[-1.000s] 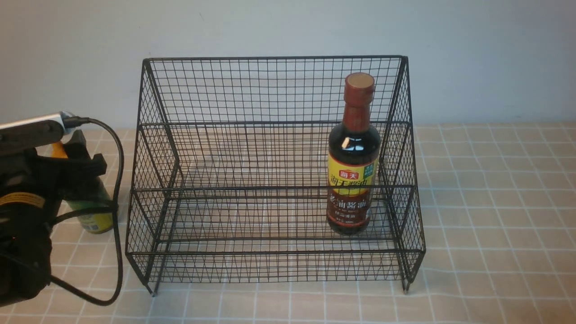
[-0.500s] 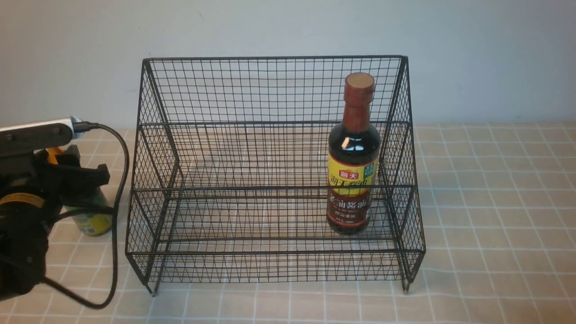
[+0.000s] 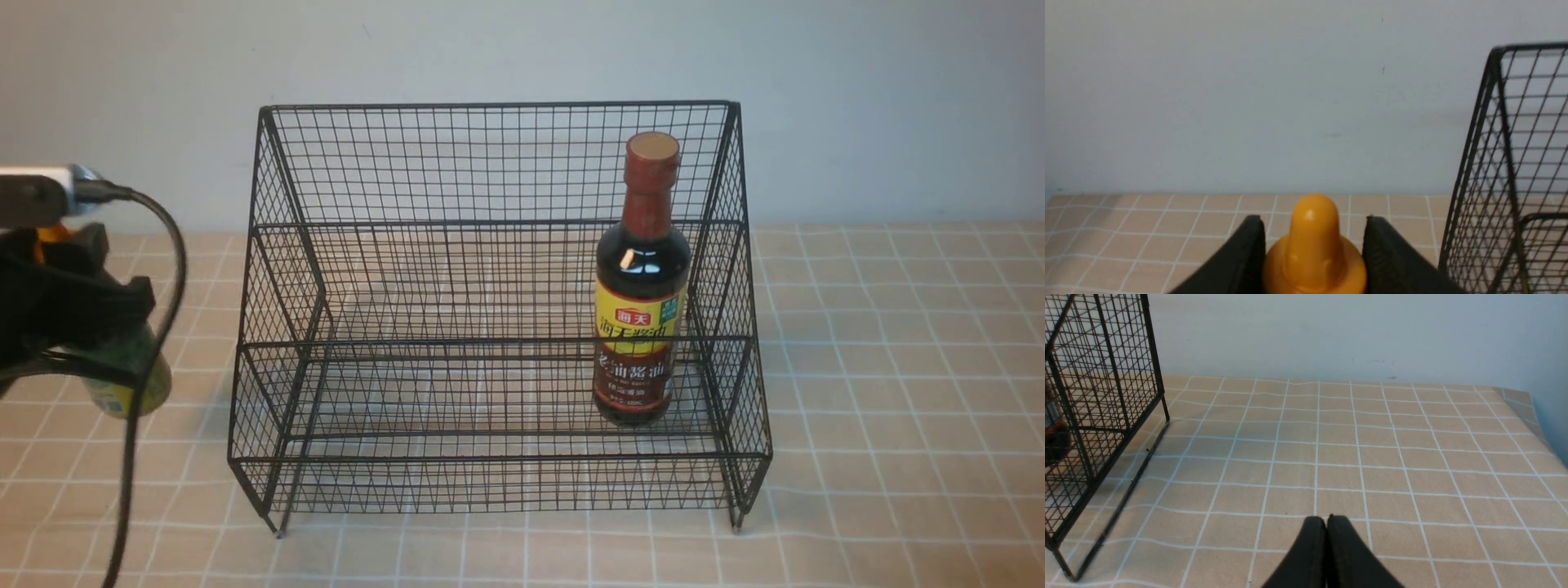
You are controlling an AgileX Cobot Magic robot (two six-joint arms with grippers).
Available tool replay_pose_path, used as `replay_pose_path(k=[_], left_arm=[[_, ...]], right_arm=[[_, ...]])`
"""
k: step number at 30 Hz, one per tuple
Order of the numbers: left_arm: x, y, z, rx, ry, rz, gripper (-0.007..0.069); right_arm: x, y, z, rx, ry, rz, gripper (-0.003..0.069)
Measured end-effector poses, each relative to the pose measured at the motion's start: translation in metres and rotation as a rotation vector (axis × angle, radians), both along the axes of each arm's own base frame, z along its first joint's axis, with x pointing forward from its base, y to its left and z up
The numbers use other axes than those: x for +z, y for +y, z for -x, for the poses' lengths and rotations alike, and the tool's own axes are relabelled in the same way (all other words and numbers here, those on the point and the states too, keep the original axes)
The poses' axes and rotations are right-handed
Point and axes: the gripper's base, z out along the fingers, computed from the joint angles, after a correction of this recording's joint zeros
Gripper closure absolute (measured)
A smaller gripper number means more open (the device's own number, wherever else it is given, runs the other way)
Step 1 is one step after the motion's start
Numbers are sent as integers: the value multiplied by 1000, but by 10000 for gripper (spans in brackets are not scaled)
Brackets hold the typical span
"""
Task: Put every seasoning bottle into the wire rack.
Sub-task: Use the left arm to put the condiment bottle back on the shelf
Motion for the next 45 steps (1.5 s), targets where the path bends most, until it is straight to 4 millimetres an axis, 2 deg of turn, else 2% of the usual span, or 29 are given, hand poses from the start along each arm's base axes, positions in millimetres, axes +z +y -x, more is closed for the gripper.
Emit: replay_pose_path(k=[8,13,22,24,26,29,32,36,45], left_arm=[[71,-7,52,-80,-124,32,348],[83,-17,71,-152,-118,98,348],[74,-52,69,-371,-33,120,348],[68,-65,60,-421,-7,114,348],[65,-68,56,-433,8,113,348],[52,-79,38,-444,51,105,348],[46,-82,29,-439,70,101,348],[26,-89,11,-428,146,88,348],[1,-95,-2,-430,275,71,348]], right_arm=[[0,0,0,0,0,0,673],[0,0,0,1,0,4,673],[0,0,0,1,0,7,673],[0,0,0,1,0,7,673],[0,0,0,1,0,7,673],[0,0,0,1,0,7,673],[0,0,0,1,0,7,673],[0,0,0,1,0,7,673],[0,0,0,2,0,8,673]])
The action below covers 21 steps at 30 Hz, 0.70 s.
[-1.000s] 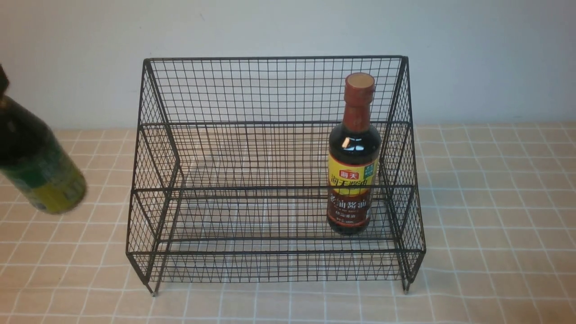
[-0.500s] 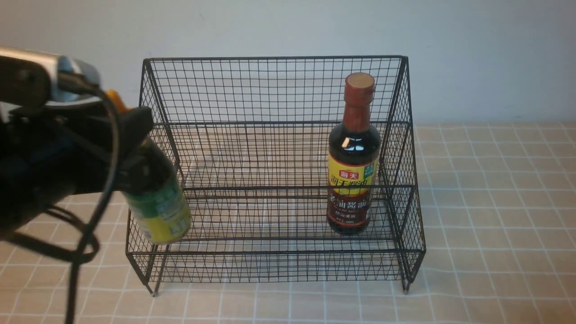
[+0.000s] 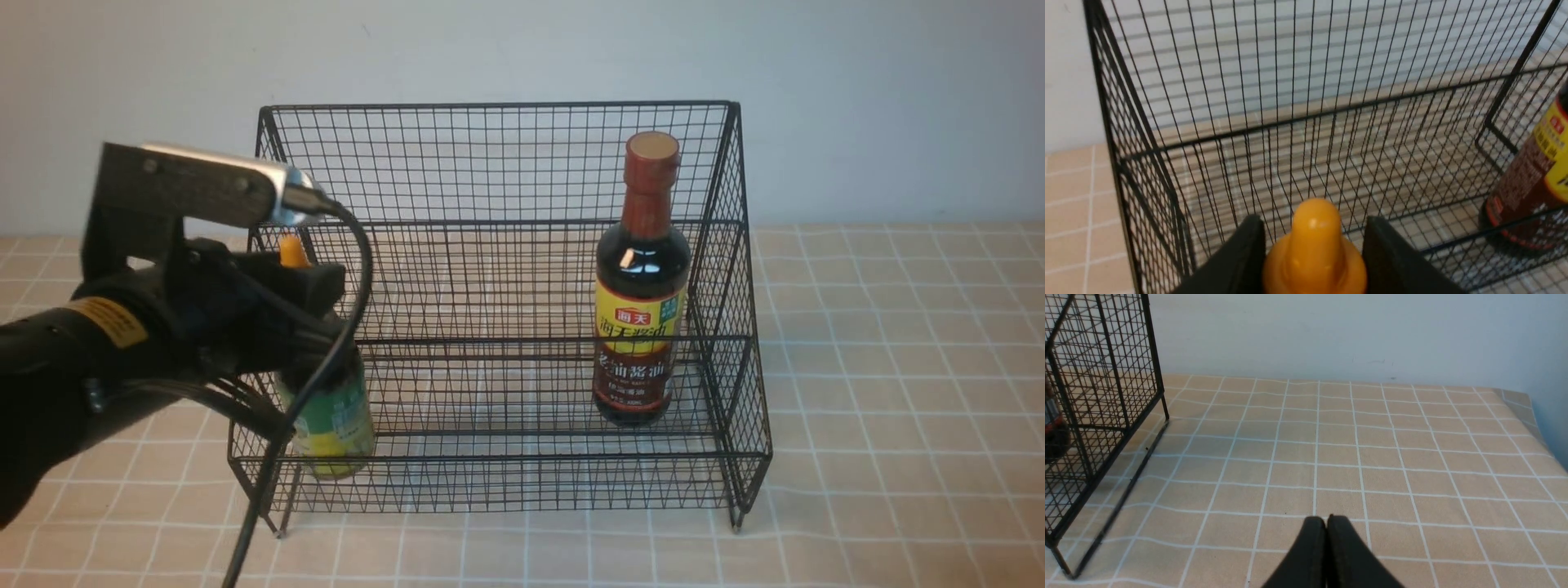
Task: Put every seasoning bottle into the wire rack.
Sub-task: Use the left arm to put the condiment bottle back on the shelf
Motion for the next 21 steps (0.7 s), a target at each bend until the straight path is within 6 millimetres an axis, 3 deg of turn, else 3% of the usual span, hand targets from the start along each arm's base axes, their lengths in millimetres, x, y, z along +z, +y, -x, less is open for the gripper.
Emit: replay_pose_path(k=[9,15,21], left_arm=[[-13,-2,4,-32,132,-36,327],[-9,-2,4,-34,122,-32,219],[-2,0,15,-50,132,-30,209]], right_arm=[[0,0,0,0,0,0,673],[0,0,0,0,0,0,673],[0,0,0,0,0,0,673]])
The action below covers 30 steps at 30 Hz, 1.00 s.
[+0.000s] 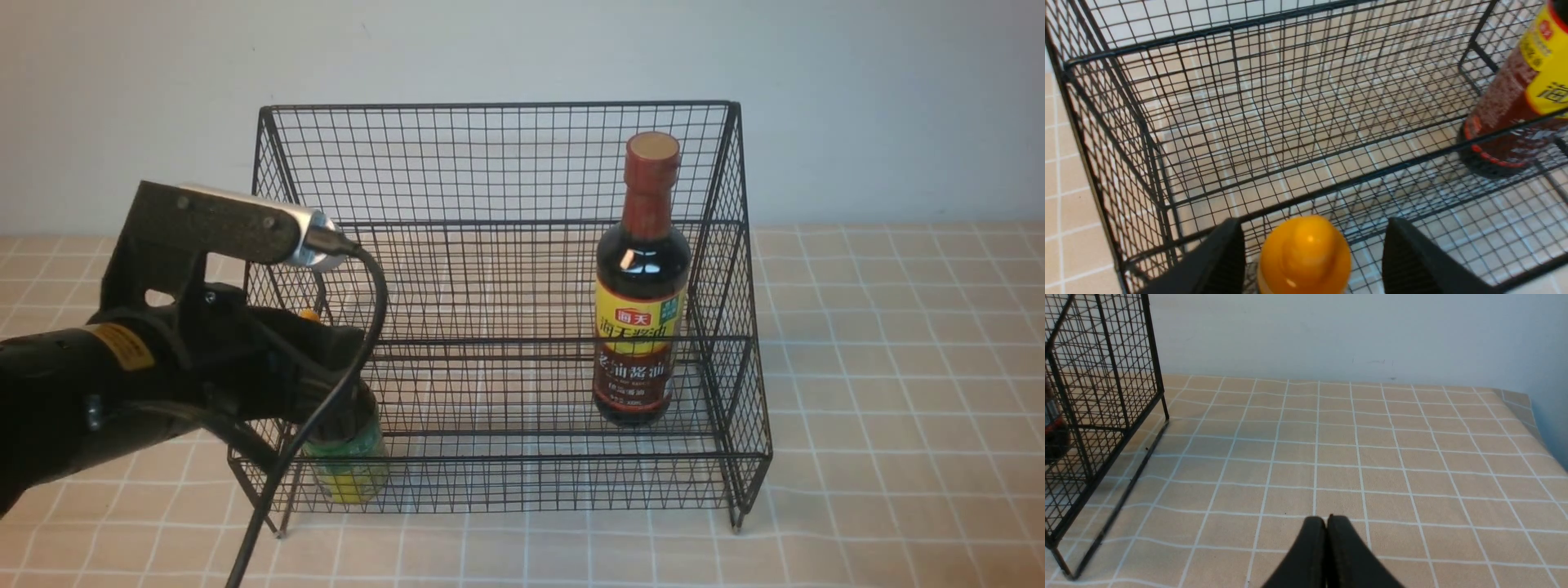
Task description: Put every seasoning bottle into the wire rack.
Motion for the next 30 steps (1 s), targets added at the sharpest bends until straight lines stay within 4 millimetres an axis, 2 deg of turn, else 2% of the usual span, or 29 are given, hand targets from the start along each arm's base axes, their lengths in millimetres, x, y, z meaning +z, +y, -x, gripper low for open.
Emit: replay_pose_path(k=[7,9,10,11,16,18,24,30], left_arm=[[30,10,28,-13,-103,44,216],[45,16,47,-23,-151,67,257],[44,16,47,-25,-143,65,268],[51,20,61,-35,-159,77,326],[61,31,100,-64,-148,108,562],[64,37,118,-66,-141,138,610],[72,53,158,-66,-232,172,631],[76,60,176,-69,-307,200,631]], right_arm=[[0,0,0,0,-1,0,673],[0,0,0,0,-1,0,673],[0,0,0,0,-1,0,673],[0,0,0,0,-1,0,673],[0,0,0,0,-1,0,673],[0,0,0,0,-1,0,673],[0,0,0,-1,-1,-6,673],[0,0,0,-2,-1,-11,673]])
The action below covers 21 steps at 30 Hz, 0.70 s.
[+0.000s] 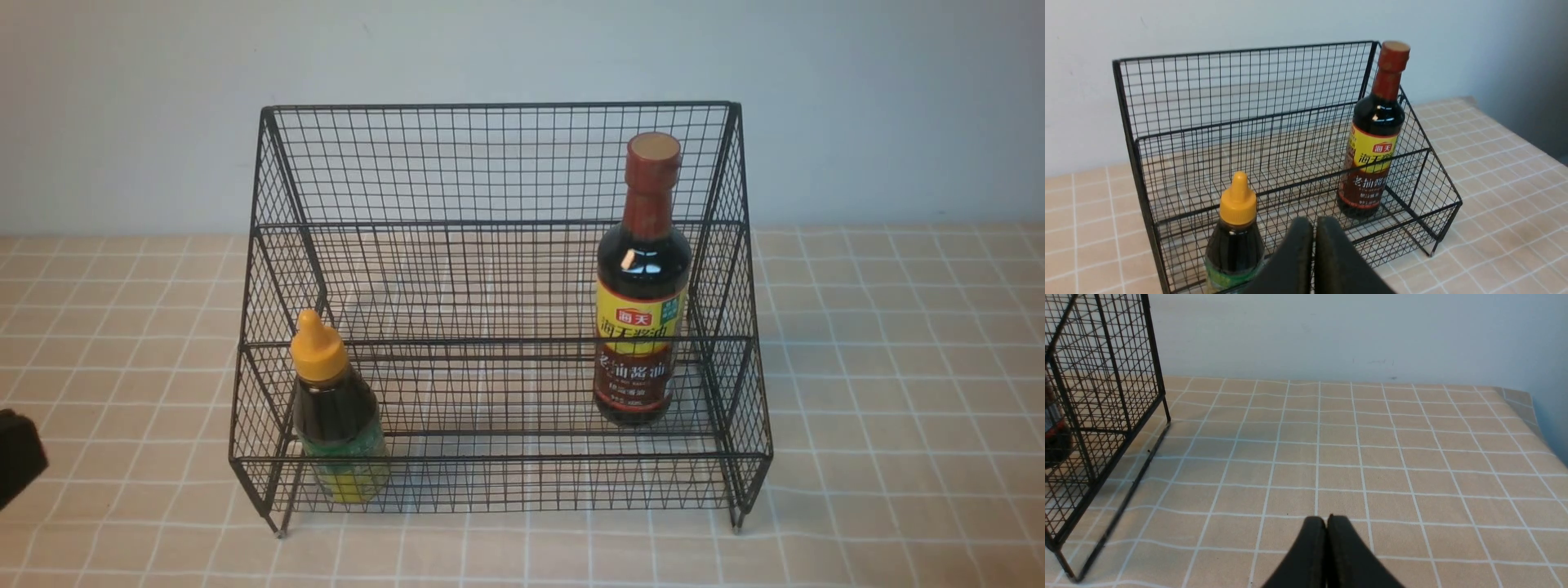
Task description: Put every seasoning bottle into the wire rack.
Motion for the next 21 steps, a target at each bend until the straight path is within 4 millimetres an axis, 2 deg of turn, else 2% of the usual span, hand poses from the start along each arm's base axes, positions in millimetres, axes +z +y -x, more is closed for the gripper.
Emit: replay_pose_path(k=[6,12,18,21], left_arm=[[0,1,1,3,-2,1,631],[-5,6,-2,49,-53,-98,631],[-40,14,-3,177,-149,-135,631],[-86,18,-9,287,-174,-144,631]], right_arm=[[0,0,0,0,0,0,673],[0,0,0,0,0,0,673],[0,0,0,0,0,0,673],[0,0,0,0,-1,0,673]])
